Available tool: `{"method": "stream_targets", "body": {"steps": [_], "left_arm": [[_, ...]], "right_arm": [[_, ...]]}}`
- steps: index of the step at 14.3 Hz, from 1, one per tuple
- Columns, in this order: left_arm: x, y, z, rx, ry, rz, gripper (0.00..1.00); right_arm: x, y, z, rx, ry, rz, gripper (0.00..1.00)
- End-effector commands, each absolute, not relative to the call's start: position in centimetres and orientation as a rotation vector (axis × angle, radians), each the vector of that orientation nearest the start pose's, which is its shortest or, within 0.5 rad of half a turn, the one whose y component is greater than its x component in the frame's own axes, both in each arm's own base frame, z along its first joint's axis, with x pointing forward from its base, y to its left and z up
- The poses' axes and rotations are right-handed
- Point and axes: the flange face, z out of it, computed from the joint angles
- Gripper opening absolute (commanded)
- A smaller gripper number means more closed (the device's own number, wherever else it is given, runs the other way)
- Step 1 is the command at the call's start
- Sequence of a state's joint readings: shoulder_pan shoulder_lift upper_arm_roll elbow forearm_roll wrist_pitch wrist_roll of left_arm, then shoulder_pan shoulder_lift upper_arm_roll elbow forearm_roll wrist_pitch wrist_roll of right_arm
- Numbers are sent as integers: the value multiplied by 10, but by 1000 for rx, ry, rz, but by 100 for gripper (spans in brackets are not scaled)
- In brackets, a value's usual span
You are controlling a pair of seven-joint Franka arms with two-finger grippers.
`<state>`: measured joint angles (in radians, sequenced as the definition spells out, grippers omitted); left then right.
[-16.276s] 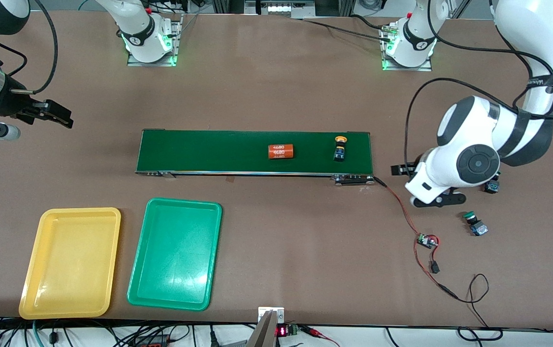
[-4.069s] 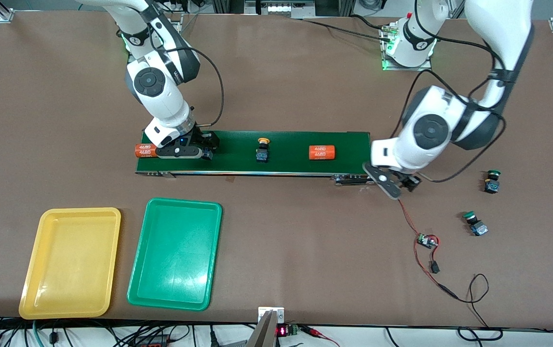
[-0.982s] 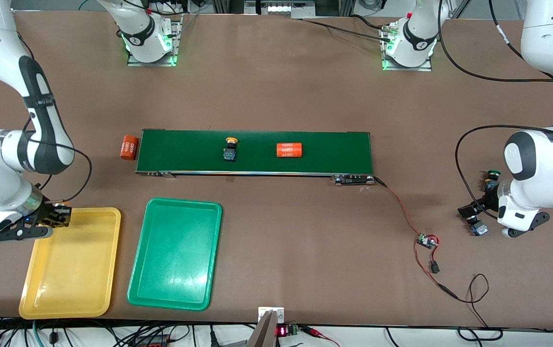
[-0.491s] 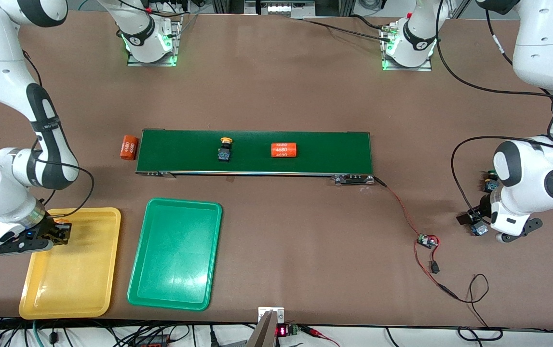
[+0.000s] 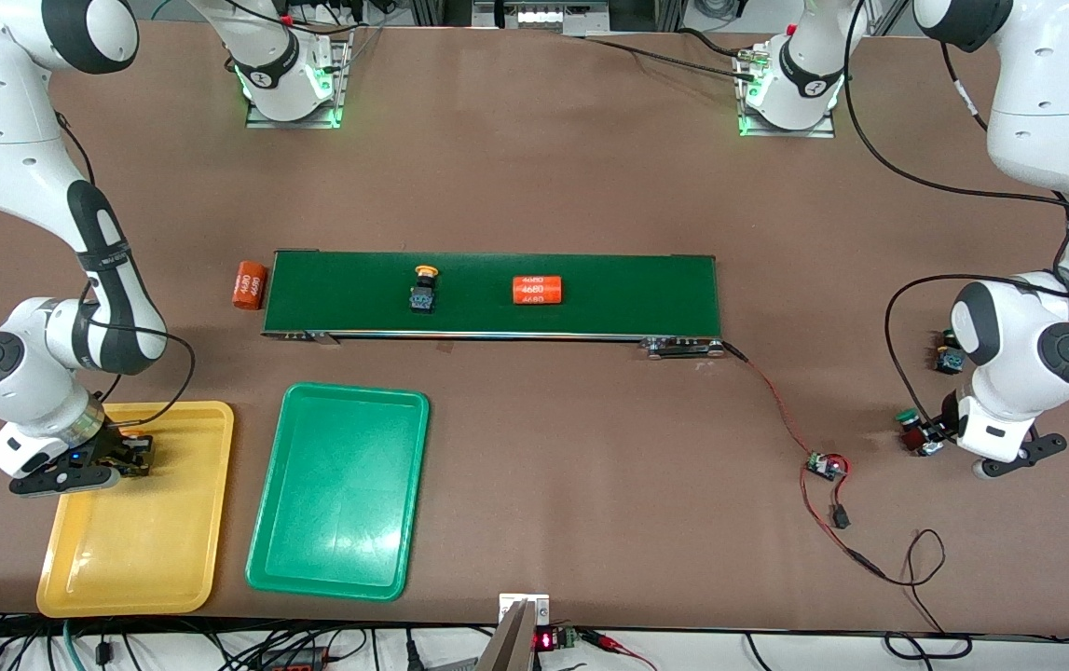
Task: Sort buttons by color to trays
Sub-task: 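Release the button in the yellow tray while the left gripper reaches the conveyor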
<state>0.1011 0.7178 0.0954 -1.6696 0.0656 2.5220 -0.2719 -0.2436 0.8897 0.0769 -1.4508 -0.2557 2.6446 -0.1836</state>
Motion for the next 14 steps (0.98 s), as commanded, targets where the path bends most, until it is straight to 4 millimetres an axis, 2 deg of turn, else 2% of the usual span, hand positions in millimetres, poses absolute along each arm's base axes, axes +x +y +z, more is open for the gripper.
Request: {"method": "stream_targets", "body": {"steps": [1, 3, 4, 5, 6, 7, 9, 10, 12, 14], "left_arm": [[684, 127, 188, -2974, -558, -209, 88], [682, 128, 177, -2977, -567, -186, 80], [681, 128, 176, -2975, -528, -182, 65], [682, 129, 178, -2973, -524, -186, 45], [682, 128, 180, -2974, -523, -188, 33], [684, 126, 183, -2975, -519, -195, 23], [688, 121, 194, -2978, -509, -217, 15], [692, 108, 212, -2987, -495, -239, 15], [692, 76, 227, -3028, -452, -157, 15], [692, 36, 252, -3078, -383, -112, 15]], "right_arm": [[738, -126, 190, -3247, -331, -485, 100], [737, -114, 208, -3243, -346, -495, 100], [736, -108, 217, -3241, -356, -498, 100], [733, -104, 227, -3243, -357, -481, 100], [729, -103, 240, -3252, -350, -433, 100], [726, -91, 259, -3259, -355, -379, 100], [712, -63, 299, -3282, -259, -247, 100], [705, -49, 322, -3291, -259, -192, 100], [683, -27, 364, -3211, -170, -82, 100], [660, -10, 394, -3158, -136, -28, 100]]}}
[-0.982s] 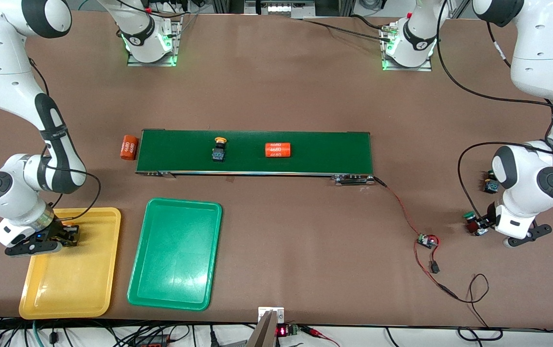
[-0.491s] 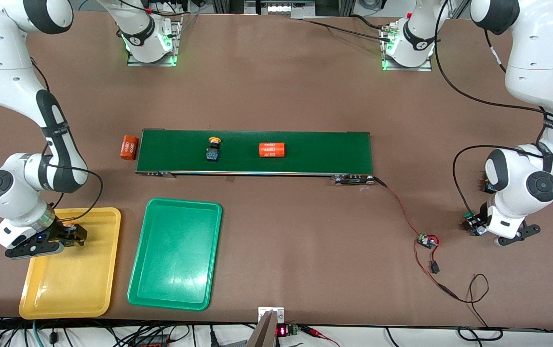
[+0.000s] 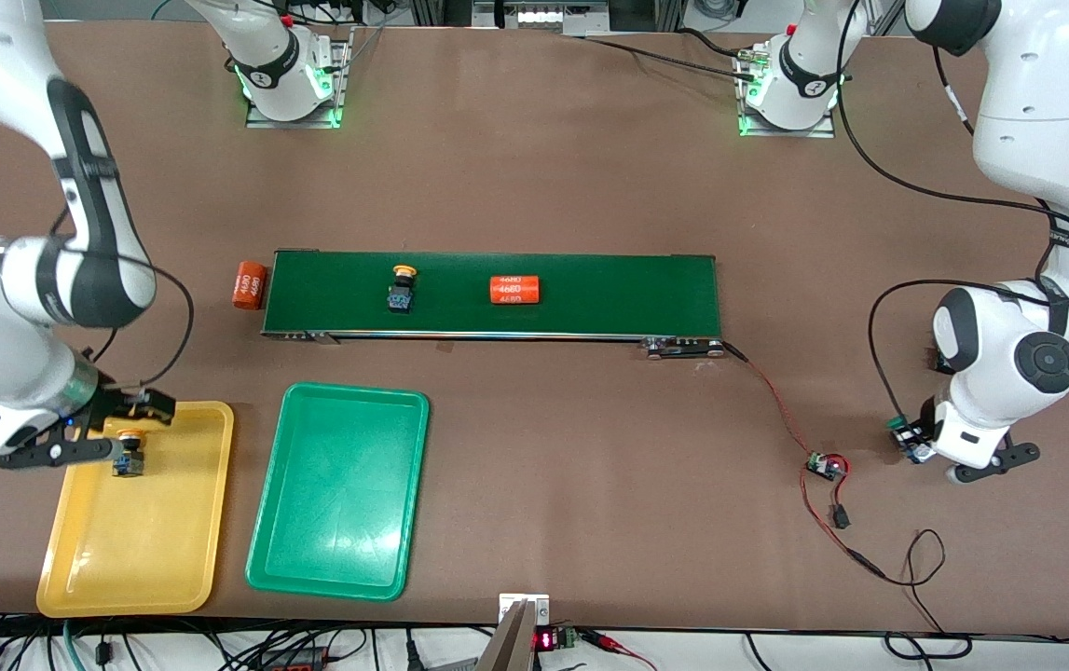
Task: Sort buttons by color to trays
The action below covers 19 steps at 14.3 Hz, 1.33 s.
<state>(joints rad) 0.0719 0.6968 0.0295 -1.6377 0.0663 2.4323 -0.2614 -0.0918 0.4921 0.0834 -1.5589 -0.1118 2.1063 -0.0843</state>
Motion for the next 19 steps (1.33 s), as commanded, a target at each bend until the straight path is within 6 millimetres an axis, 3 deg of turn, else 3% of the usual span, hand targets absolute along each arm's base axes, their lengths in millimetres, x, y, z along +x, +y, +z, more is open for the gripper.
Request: {"method": "stream_targets", "body": {"steps": [1, 5, 7, 9, 12, 14, 17, 19], "left_arm": [[690, 9, 260, -3107, -339, -74, 15], [661, -98, 286, -3179, -174, 191, 15], [645, -161, 293, -3210, -200, 239, 16], [618, -217, 303, -3222, -111, 324, 16], [584, -270, 307, -3238, 8, 366, 16], [554, -306, 297, -3235, -29, 393, 17], [512, -331, 276, -3257, -26, 337, 17], [505, -335, 265, -3294, -6, 275, 24]], "right_arm": [[646, 0, 405, -3153, -133, -6, 100], [589, 54, 412, -3121, 37, 53, 100], [569, 86, 411, -3127, 85, 71, 100], [555, 115, 406, -3129, 57, 93, 100], [529, 153, 386, -3135, 35, 117, 100], [511, 168, 366, -3133, 39, 77, 100], [497, 183, 349, -3130, 29, 57, 100], [490, 186, 339, -3131, 15, 63, 100]]}}
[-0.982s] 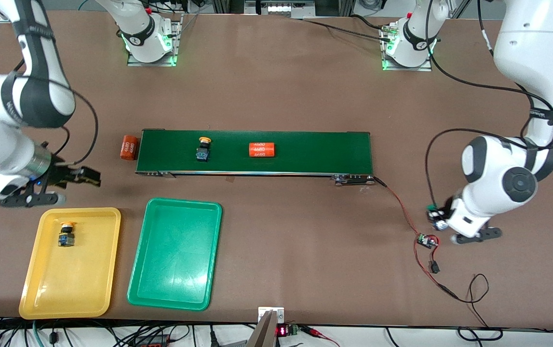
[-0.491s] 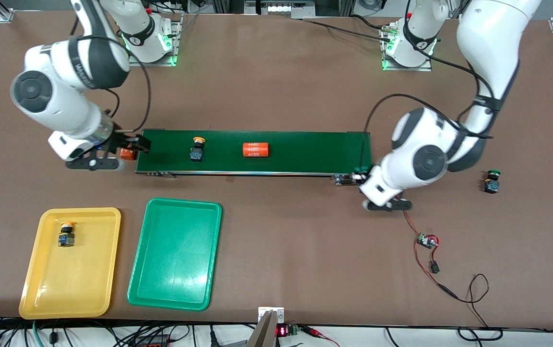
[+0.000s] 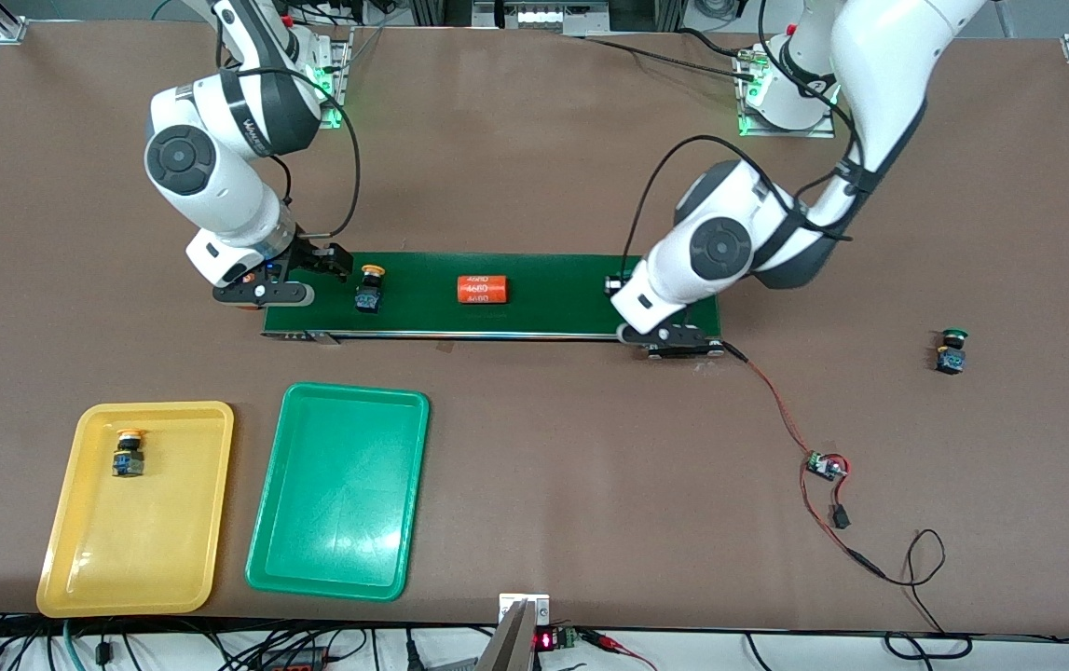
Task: Sort buttons by color to trays
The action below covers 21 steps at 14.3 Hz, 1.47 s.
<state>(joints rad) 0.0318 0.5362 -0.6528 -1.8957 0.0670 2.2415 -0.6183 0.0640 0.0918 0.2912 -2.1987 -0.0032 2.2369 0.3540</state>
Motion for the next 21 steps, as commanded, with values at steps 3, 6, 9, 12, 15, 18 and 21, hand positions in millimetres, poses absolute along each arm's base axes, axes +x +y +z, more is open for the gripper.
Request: {"method": "stream_targets", "body": {"steps": [3, 6, 9, 12, 15, 18, 21], "left_arm": [[509, -335, 271, -3301, -4, 259, 100], [523, -328, 305, -3307, -49, 172, 100], [549, -295, 344, -3268, -114, 168, 100], [567, -246, 342, -3216, -68, 216, 100], [590, -163, 329, -3167, 173, 253, 100], [604, -75, 317, -3130, 335, 270, 100], [610, -16, 308, -3113, 370, 280, 100]], "right_arm": [[484, 184, 321, -3122, 16, 37, 100], [486, 187, 307, -3116, 5, 33, 100], [487, 191, 294, -3106, -5, 32, 100], [487, 193, 285, -3102, -12, 40, 100], [489, 192, 275, -3100, -19, 44, 100], [491, 190, 260, -3091, -19, 49, 100], [492, 183, 251, -3095, -19, 72, 93]]}}
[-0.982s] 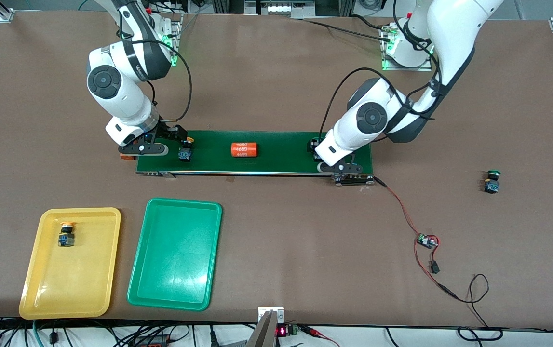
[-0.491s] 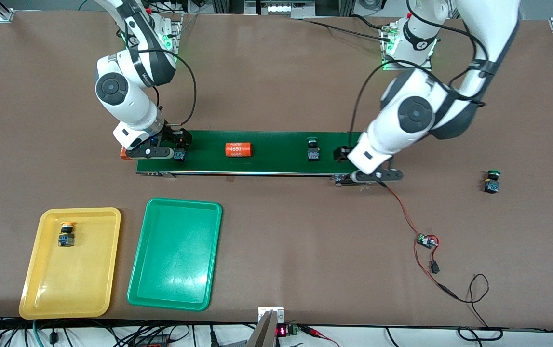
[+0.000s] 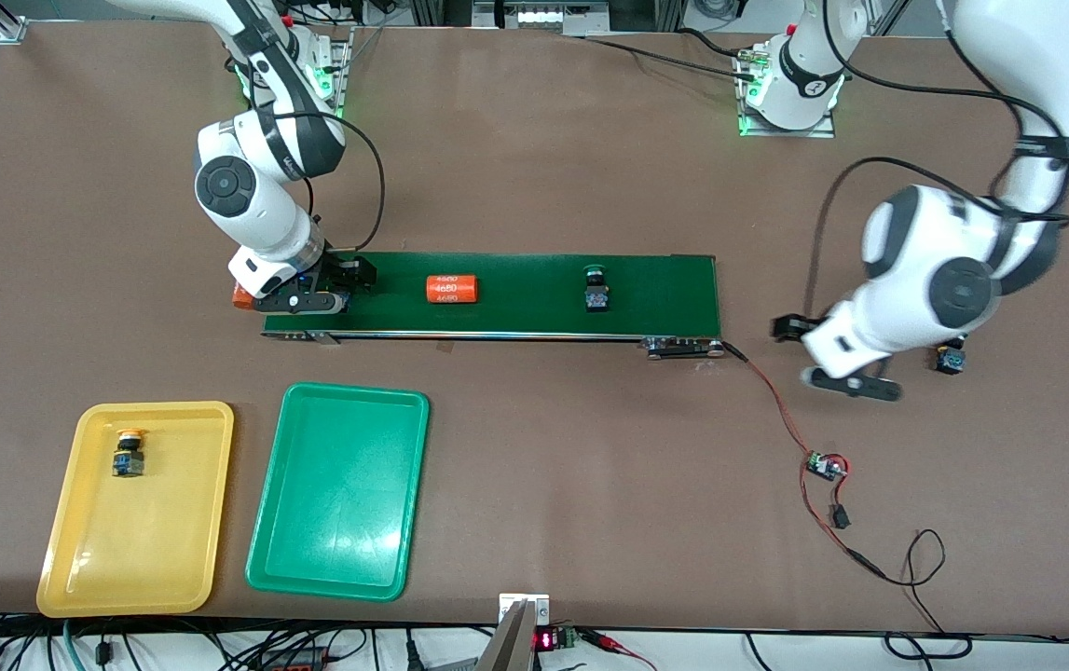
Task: Sort buttons by color to trays
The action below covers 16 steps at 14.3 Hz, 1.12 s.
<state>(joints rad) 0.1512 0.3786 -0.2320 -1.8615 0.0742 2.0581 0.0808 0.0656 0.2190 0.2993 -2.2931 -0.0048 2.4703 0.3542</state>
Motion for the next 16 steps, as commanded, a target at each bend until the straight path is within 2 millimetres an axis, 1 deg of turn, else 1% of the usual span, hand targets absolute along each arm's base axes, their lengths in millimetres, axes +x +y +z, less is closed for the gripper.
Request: {"method": "stream_targets", "body": {"steps": [1, 2, 3, 4, 5, 6, 7, 8, 9, 10, 11, 12, 14, 15, 16], "left_arm": [[611, 1, 308, -3108, 369, 277, 100], [611, 16, 308, -3104, 404, 277, 100], [610, 36, 305, -3097, 438, 283, 100], [608, 58, 301, -3095, 465, 294, 100], [607, 71, 300, -3087, 528, 299, 100], [607, 80, 294, -3078, 594, 304, 100], [609, 100, 289, -3064, 629, 268, 100], [612, 115, 282, -3046, 683, 209, 100], [613, 135, 272, -3027, 738, 157, 100], [614, 154, 262, -3001, 787, 108, 100], [612, 176, 252, -2975, 802, 87, 100], [608, 189, 246, -2975, 777, 99, 100], [601, 206, 235, -2981, 734, 132, 100], [598, 210, 232, -2989, 713, 141, 100], [595, 215, 225, -2998, 696, 155, 100]], "right_arm": [[494, 178, 248, -3098, -33, 75, 88], [495, 173, 245, -3102, -50, 84, 84], [496, 168, 243, -3107, -64, 85, 77], [498, 165, 243, -3107, -75, 84, 61], [498, 163, 243, -3107, -72, 84, 45], [498, 163, 243, -3108, -72, 88, 28], [499, 163, 243, -3107, -70, 87, 12], [499, 161, 243, -3107, -66, 87, 0], [500, 161, 244, -3107, -63, 84, 0], [504, 156, 245, -3107, -49, 79, 0], [511, 154, 253, -3104, -55, 51, 0], [522, 150, 264, -3100, -60, 11, 0], [549, 146, 293, -3090, -86, -78, 0], [565, 137, 304, -3095, -106, -132, 0], [585, 125, 306, -3113, -116, -162, 0]]}}
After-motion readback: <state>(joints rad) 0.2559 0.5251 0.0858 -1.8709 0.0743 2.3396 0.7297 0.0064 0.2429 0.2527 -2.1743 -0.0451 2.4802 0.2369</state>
